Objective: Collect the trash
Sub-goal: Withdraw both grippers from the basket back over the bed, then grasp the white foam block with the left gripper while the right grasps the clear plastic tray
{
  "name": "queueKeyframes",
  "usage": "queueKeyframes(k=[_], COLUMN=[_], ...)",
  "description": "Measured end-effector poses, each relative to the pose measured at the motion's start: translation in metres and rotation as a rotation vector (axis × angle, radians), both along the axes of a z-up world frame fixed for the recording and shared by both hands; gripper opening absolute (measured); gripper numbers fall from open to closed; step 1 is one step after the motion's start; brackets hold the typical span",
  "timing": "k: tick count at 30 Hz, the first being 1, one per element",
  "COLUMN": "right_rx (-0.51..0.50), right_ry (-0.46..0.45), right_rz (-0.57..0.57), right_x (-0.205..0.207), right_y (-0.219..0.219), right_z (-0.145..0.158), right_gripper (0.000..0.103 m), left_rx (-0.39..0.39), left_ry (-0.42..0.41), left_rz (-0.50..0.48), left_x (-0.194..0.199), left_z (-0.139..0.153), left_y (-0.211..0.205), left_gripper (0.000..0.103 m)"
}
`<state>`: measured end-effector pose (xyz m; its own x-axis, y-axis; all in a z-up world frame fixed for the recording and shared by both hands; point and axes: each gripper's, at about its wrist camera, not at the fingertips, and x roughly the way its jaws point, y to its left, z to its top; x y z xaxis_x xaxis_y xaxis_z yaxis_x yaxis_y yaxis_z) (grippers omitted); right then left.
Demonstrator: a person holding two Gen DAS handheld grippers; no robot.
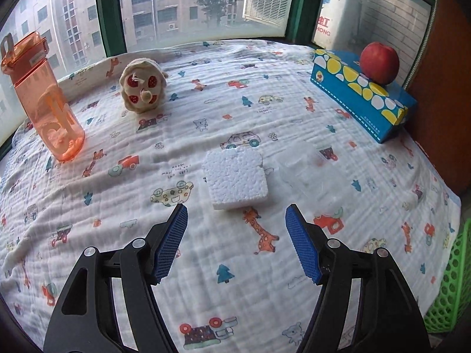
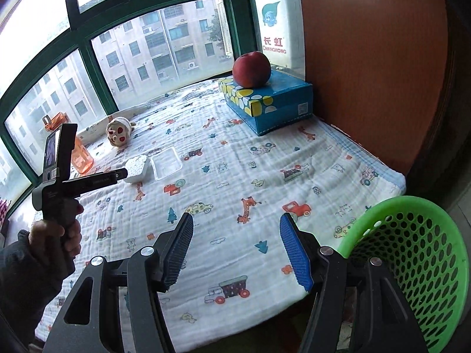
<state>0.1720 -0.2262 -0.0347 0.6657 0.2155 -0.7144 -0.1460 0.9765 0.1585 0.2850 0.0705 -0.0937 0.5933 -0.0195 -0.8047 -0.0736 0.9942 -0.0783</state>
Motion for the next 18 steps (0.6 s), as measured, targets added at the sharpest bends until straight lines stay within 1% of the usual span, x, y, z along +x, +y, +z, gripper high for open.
queueKeyframes(k=[3,5,9,14,16,18], right_rx=[-0.001,-0.002,0.000,-0.004,-0.010,-0.014], right_ry=[0.014,0.023,0.047,0.070,0.075,0.080], right_rz=[0.012,0.017,0.027,0.043,0.051,0.056], right_x=[0.013,0.021,0.035,0.048,0.052,0.057], right_y=[0.010,0.015,0.023,0.032,0.036,0.039], right_z=[-0.008,-0.013,-0.024,-0.033,-0.035,-0.037], right_gripper=[0.059,0.059,0.059,0.059,0.059,0.059], left_rx=[0.011,0.005,0.014,0.037,0.030,0.024], left_ry=[0.015,0.024,0.031,0.060,0.066,0.070], left_rz=[-0.005,-0.006,-0.005,-0.004,-0.004,-0.004], left_x=[0.013,0.021,0.035,0.051,0.054,0.056], left_z=[-0.010,-0.014,-0.021,-0.032,-0.036,-0.039], left_y=[-0.001,-0.001,-0.001,-0.001,0.000,0.001], left_gripper=[0.072,0.077,0.078,0.078,0.078,0.075])
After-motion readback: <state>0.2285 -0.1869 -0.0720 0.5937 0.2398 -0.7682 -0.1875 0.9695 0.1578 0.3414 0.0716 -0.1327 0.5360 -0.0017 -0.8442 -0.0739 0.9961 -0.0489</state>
